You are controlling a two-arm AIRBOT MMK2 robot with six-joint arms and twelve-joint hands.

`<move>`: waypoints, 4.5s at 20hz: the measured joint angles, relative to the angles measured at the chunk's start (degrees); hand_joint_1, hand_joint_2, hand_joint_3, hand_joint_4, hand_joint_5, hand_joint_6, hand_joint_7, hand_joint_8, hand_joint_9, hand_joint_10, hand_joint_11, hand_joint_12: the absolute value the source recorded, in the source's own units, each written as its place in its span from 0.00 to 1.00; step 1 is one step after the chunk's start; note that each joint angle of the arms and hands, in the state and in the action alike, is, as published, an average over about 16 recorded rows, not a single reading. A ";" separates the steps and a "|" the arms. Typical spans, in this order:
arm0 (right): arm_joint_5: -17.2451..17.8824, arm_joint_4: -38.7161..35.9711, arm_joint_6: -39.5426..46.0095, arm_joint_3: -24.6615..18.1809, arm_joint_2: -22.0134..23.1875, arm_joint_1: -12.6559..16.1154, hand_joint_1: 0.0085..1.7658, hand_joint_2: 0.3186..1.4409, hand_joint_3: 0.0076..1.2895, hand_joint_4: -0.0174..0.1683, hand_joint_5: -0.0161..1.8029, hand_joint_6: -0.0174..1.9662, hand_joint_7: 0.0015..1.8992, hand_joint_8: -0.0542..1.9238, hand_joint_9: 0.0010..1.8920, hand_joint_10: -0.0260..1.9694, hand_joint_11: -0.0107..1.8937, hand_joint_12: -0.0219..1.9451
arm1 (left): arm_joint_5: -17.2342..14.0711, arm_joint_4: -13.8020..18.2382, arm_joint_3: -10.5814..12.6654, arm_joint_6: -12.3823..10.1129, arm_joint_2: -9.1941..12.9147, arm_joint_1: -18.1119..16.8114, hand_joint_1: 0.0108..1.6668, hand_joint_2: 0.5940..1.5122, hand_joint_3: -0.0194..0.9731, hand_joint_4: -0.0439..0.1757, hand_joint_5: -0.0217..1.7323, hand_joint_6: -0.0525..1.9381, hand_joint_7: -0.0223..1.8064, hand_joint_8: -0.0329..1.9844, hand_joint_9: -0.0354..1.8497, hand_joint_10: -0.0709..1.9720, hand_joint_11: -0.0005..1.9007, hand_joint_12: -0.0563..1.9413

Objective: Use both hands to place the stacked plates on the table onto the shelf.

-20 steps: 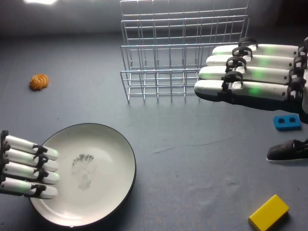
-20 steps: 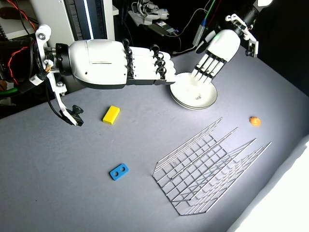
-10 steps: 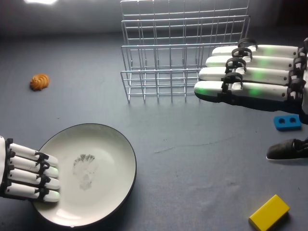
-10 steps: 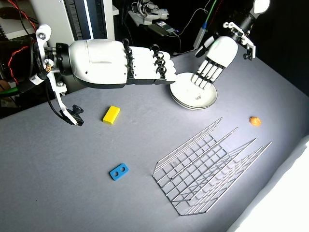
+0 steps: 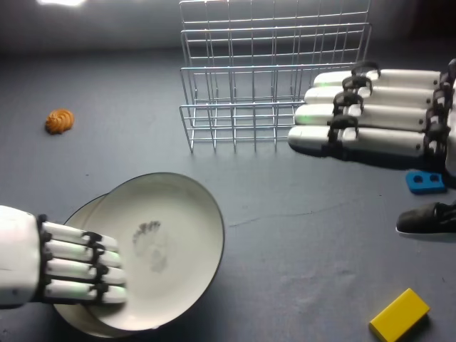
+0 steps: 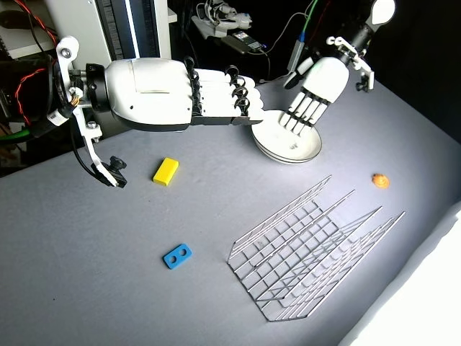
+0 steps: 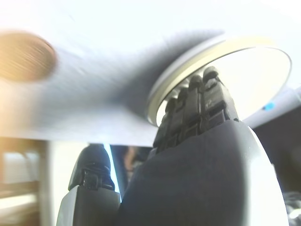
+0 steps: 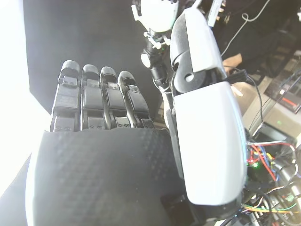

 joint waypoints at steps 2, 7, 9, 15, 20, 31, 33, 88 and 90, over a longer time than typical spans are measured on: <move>-0.93 -0.18 -1.94 0.00 -0.97 0.44 0.65 0.67 0.01 0.09 0.02 0.02 0.01 0.04 0.01 0.02 0.02 0.02 | 0.89 -1.42 -1.50 0.00 -0.17 -0.02 0.01 0.70 0.03 0.18 0.01 0.02 0.01 0.01 0.03 0.04 0.01 0.02; -5.59 1.45 -9.26 0.00 -4.92 1.82 0.66 0.66 0.01 0.11 0.02 0.02 0.00 0.04 0.01 0.02 0.02 0.02 | 3.17 -4.81 -4.98 0.00 -0.55 -0.46 0.01 0.70 0.03 0.17 0.01 0.02 0.01 0.01 0.03 0.04 0.01 0.02; -7.70 3.00 -13.13 0.02 -7.07 2.28 0.66 0.66 0.01 0.11 0.02 0.02 0.01 0.04 0.01 0.02 0.02 0.02 | 3.90 -5.76 -5.98 0.01 -0.65 -0.69 0.01 0.70 0.03 0.17 0.01 0.02 0.01 0.01 0.03 0.04 0.01 0.02; -13.67 8.21 -24.25 0.93 -14.82 3.59 0.66 0.66 0.01 0.12 0.02 0.02 0.01 0.04 0.01 0.02 0.02 0.03 | 5.12 -7.08 -7.54 0.01 -0.84 -1.25 0.01 0.70 0.03 0.16 0.01 0.02 0.01 0.01 0.03 0.04 0.01 0.02; -16.76 13.26 -31.11 3.12 -20.73 4.08 0.67 0.67 0.01 0.11 0.02 0.02 0.01 0.04 0.01 0.02 0.02 0.07 | 5.25 -7.27 -7.62 0.01 -0.95 -1.37 0.01 0.69 0.03 0.16 0.01 0.02 0.01 0.01 0.02 0.04 0.01 0.02; -20.45 17.17 -35.19 9.27 -30.36 5.44 0.65 0.69 0.01 0.11 0.14 0.02 0.12 0.04 0.12 0.02 0.02 0.32 | 4.91 -7.42 -7.16 0.00 -1.11 -1.25 0.01 0.69 0.03 0.16 0.01 0.02 0.01 0.01 0.02 0.03 0.01 0.02; -21.04 17.36 -35.56 10.06 -31.67 5.58 0.65 0.69 0.01 0.11 0.19 0.03 0.18 0.04 0.17 0.02 0.05 0.38 | 4.83 -7.41 -7.04 0.00 -1.14 -1.25 0.01 0.69 0.03 0.16 0.01 0.02 0.01 0.01 0.02 0.04 0.01 0.02; -34.54 24.35 1.67 11.77 -16.75 30.84 0.66 0.64 0.00 0.27 0.47 0.61 0.47 0.60 0.58 0.06 0.29 0.71 | -2.20 -11.27 6.67 0.34 6.76 -12.66 0.00 0.67 0.03 0.21 0.05 0.03 0.03 0.01 0.03 0.04 0.01 0.02; -35.17 24.44 3.01 13.21 -17.09 31.31 0.66 0.64 0.00 0.27 0.47 0.61 0.47 0.60 0.58 0.07 0.29 0.71 | -3.26 -11.01 6.57 0.66 6.81 -12.85 0.00 0.67 0.03 0.21 0.05 0.03 0.03 0.01 0.03 0.04 0.01 0.02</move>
